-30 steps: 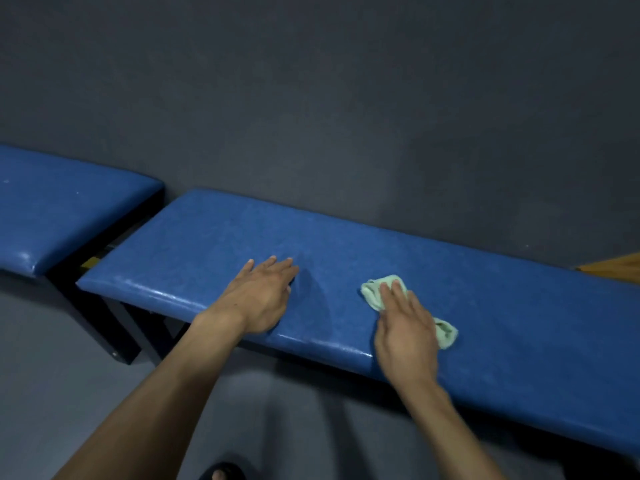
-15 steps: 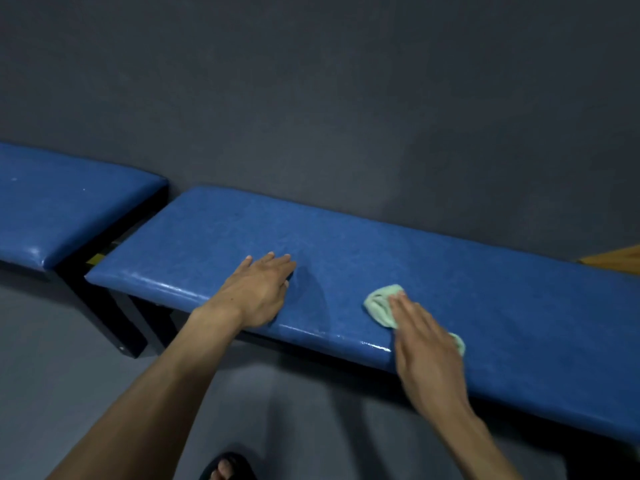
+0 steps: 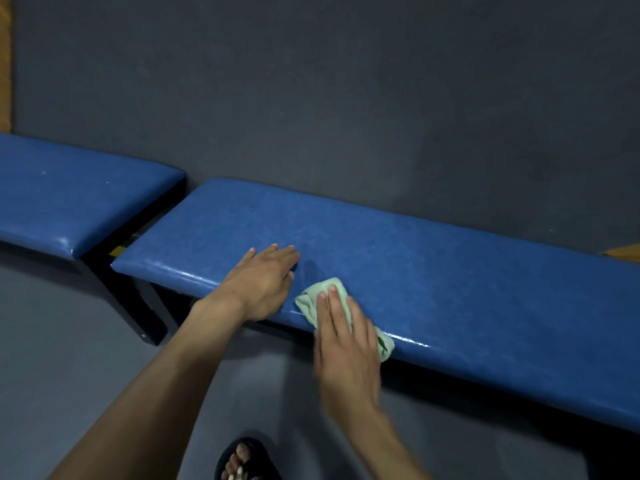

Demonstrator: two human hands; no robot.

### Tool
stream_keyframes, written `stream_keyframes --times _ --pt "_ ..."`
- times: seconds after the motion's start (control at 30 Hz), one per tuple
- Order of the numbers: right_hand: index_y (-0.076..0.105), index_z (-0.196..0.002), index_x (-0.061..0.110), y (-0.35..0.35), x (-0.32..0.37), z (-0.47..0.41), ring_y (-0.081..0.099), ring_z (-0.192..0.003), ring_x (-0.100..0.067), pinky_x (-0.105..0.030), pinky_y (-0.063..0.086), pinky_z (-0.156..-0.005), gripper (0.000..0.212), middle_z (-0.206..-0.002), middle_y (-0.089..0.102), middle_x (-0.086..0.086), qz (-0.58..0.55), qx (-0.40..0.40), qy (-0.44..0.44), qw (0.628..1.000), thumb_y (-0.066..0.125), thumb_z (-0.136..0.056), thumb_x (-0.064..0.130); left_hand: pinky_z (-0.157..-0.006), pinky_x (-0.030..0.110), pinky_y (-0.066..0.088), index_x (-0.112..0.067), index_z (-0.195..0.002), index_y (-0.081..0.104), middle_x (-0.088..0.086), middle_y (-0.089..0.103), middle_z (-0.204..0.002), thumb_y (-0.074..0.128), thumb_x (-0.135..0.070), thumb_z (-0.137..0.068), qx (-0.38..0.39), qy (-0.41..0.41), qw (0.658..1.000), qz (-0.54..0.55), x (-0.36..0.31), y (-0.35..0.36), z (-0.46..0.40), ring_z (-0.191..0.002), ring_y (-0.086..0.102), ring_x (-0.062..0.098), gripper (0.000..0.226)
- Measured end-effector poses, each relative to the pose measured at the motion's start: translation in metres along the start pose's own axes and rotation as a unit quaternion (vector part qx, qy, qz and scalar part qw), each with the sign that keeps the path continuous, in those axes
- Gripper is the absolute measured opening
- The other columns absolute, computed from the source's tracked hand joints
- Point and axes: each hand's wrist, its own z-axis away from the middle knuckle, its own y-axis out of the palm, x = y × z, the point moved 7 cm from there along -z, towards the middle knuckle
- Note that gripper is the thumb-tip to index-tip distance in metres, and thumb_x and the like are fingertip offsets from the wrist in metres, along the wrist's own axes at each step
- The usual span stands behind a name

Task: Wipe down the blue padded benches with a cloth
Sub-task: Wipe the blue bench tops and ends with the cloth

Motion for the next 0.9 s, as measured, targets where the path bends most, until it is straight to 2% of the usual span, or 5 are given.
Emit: stream_keyframes --times 0.13,0.27,0.5,0.63,0.9 --pt "0.047 -0.145 0.014 -0.025 -0.056 0.013 0.052 -0.114 -0.032 -0.043 0.044 -0.094 0.066 -0.152 0.045 -0.002 0.067 0.018 -0.072 0.995 0.046 -0.08 0.019 -0.124 0.042 0.007 -0.021 -0.156 0.024 -0.004 0.017 -0.165 0.031 -0.026 -0.106 0.0 -0.003 1.0 -0.001 -0.003 -0.004 0.006 -0.153 0.011 0.018 0.051" --pt "0.054 -0.137 0.004 -0.066 -0.141 0.036 0.052 -0.102 -0.04 -0.048 0.043 -0.089 0.058 -0.144 0.053 -0.01 0.088 -0.038 0.057 0.994 0.038 -0.084 0.023 -0.124 0.043 0.008 -0.02 -0.156 0.025 -0.003 0.017 -0.165 0.031 -0.025 -0.106 -0.002 -0.007 1.0 -0.004 -0.006 -0.009 0.014 -0.153 0.011 0.019 0.05" --pt "0.046 -0.145 0.019 -0.085 -0.143 0.046 0.039 -0.118 -0.03 -0.043 0.035 -0.101 0.069 -0.157 0.035 -0.002 0.053 0.067 0.131 0.988 0.012 -0.096 0.053 -0.123 0.043 0.008 -0.02 -0.155 0.025 -0.002 0.018 -0.165 0.031 -0.025 -0.106 -0.017 0.001 1.0 0.009 -0.021 -0.013 0.028 -0.153 0.011 0.02 0.05" --pt "0.059 -0.134 0.023 -0.098 -0.152 0.04 0.042 -0.113 -0.029 -0.043 0.041 -0.097 0.052 -0.142 0.052 -0.003 0.052 0.051 0.09 0.993 0.031 -0.097 0.046 -0.123 0.042 0.007 -0.02 -0.156 0.025 -0.003 0.018 -0.165 0.031 -0.024 -0.106 -0.022 -0.007 1.0 0.02 -0.023 -0.013 0.031 -0.153 0.012 0.019 0.05" --pt "0.032 -0.152 0.006 -0.053 -0.114 0.031 0.013 -0.149 -0.041 -0.054 0.024 -0.118 0.059 -0.16 0.025 -0.019 0.058 0.008 0.025 0.998 0.035 -0.099 0.033 -0.122 0.048 0.015 -0.015 -0.144 0.041 0.006 0.038 -0.156 0.033 -0.013 -0.102 -0.059 -0.018 0.997 0.056 -0.042 -0.031 0.0 -0.148 0.027 0.025 0.043"
